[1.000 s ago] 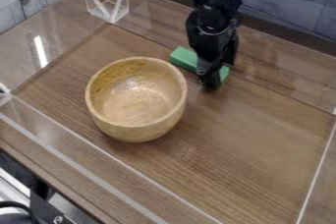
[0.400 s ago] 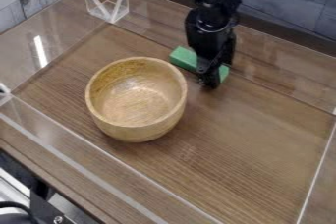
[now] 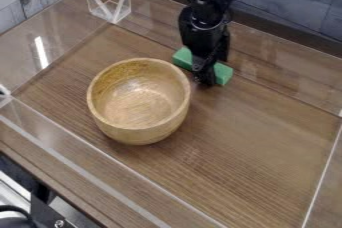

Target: Put green object into wooden bowl

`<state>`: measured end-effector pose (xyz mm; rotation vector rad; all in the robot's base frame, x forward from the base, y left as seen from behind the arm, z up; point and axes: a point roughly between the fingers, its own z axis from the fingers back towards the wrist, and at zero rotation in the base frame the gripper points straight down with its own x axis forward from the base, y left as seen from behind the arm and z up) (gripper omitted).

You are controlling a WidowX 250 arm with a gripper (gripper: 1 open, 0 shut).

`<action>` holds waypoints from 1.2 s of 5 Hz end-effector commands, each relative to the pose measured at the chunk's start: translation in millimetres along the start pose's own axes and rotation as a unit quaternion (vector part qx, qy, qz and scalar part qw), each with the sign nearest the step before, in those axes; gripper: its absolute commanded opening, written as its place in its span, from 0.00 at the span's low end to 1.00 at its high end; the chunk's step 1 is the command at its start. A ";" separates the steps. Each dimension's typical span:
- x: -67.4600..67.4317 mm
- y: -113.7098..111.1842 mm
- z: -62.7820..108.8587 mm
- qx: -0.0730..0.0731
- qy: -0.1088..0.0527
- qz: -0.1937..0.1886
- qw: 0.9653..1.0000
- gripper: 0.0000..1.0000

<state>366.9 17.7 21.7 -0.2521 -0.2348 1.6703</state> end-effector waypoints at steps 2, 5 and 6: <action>19.0 -9.0 11.9 -0.003 0.003 -0.033 0.999 1.00; 21.0 -14.1 7.7 -0.003 0.003 -0.052 0.999 0.00; 11.5 -13.5 12.2 -0.002 0.003 -0.054 0.999 0.00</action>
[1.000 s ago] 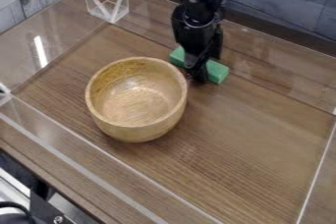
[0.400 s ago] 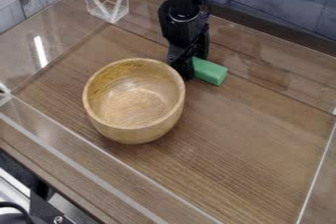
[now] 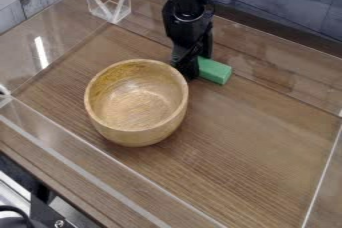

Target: Put green object into wooden bowl

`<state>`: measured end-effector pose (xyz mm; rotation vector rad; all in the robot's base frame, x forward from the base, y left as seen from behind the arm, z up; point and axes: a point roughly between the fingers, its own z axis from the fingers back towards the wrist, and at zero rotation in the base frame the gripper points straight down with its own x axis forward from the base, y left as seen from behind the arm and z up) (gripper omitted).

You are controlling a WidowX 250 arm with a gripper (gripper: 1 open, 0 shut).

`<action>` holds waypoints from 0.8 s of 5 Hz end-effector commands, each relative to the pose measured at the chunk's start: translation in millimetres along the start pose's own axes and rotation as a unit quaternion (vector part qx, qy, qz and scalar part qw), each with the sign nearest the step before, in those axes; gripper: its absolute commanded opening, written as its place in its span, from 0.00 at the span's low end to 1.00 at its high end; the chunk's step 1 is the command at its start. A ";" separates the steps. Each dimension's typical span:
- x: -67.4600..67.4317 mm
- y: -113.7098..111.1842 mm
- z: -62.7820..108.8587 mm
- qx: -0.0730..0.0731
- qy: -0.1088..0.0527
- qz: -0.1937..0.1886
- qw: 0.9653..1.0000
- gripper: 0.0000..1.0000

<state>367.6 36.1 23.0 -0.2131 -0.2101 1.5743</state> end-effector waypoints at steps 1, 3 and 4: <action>-15.3 -11.3 15.9 -0.020 0.000 -0.006 1.000 1.00; -11.5 -13.0 28.6 -0.008 0.008 -0.012 1.000 0.00; -13.1 -11.5 38.5 0.001 0.025 -0.042 0.999 0.00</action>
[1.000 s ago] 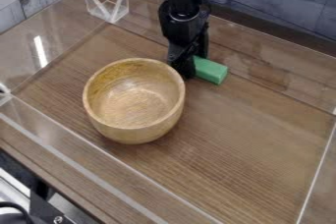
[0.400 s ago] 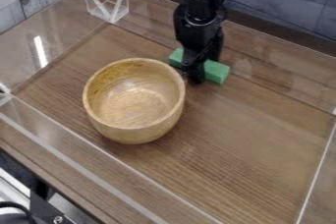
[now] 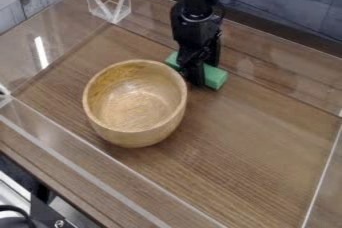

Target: Put green object into wooden bowl

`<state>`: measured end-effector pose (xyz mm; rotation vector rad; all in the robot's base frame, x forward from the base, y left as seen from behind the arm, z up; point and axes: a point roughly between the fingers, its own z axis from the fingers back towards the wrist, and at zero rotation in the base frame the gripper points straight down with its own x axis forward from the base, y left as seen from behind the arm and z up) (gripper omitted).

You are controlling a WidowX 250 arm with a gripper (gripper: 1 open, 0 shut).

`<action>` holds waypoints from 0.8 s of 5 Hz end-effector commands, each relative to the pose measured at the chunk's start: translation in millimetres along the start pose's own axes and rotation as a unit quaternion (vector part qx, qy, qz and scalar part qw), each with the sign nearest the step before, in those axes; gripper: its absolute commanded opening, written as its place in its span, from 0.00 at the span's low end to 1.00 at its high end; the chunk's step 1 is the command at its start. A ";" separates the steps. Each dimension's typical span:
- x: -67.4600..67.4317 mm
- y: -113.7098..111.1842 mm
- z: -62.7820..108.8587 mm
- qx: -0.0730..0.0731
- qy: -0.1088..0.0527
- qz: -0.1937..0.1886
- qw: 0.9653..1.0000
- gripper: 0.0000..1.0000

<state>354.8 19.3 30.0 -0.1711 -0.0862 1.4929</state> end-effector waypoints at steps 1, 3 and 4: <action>-0.7 -17.5 39.2 -0.040 0.009 -0.033 0.999 0.00; -18.1 -18.4 74.7 -0.032 0.033 -0.010 0.999 0.00; -9.8 -8.5 79.5 -0.027 0.047 -0.023 0.998 0.00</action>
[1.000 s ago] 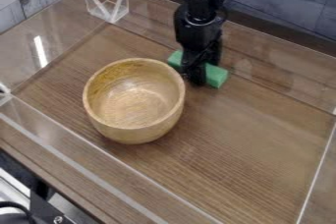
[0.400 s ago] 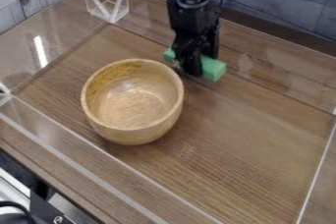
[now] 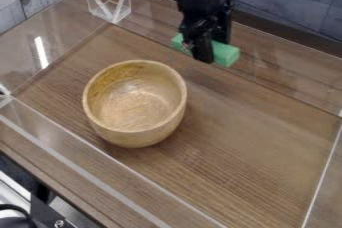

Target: Put green object into wooden bowl

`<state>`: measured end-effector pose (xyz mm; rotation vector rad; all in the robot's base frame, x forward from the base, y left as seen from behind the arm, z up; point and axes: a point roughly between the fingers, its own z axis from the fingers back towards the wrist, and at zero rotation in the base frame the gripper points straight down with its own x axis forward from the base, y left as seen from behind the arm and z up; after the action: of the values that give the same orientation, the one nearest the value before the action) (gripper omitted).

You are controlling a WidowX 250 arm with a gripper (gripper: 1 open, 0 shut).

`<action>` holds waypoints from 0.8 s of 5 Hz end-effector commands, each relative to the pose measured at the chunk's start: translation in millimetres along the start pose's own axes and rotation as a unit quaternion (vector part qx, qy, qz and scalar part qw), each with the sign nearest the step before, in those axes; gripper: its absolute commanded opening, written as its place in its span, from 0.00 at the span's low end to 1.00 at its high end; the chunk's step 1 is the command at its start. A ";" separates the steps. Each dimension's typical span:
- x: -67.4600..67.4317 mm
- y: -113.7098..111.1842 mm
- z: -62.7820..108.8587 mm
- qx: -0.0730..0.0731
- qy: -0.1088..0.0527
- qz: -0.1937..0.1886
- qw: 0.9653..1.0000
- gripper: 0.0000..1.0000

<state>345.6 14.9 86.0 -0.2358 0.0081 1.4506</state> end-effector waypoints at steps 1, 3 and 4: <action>5.7 5.1 23.5 -0.032 0.002 -0.018 0.999 0.00; 24.1 8.2 44.1 -0.025 0.021 -0.052 0.998 0.00; 27.5 14.8 65.0 -0.012 0.032 -0.108 0.994 0.00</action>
<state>319.6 52.1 115.9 -0.2617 0.1072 1.2409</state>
